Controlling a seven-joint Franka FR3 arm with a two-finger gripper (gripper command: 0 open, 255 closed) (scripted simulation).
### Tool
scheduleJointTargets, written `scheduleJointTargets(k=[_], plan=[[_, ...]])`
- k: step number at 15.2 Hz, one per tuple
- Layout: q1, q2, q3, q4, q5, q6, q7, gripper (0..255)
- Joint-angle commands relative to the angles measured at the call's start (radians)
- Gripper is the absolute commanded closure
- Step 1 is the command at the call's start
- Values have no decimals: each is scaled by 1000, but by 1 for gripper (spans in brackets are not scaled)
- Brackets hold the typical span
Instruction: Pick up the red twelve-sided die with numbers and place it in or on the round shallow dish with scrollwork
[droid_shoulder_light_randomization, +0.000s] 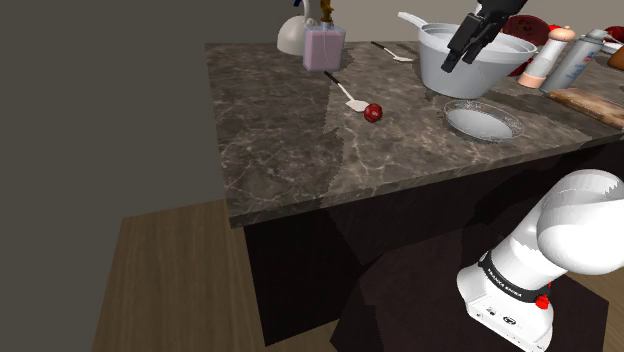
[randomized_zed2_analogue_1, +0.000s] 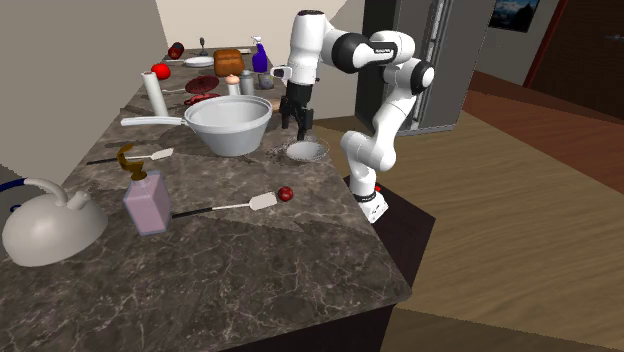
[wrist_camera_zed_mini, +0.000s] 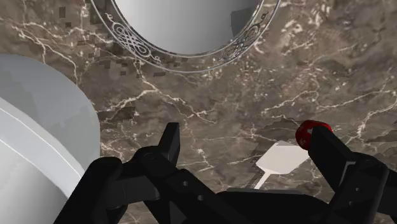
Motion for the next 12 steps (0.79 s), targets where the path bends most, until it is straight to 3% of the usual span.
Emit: scheduleJointTargets(k=[1, 12], plan=[[0, 0, 0, 0, 0, 0, 0, 0], [44, 330, 134, 71, 87, 127, 184, 0]])
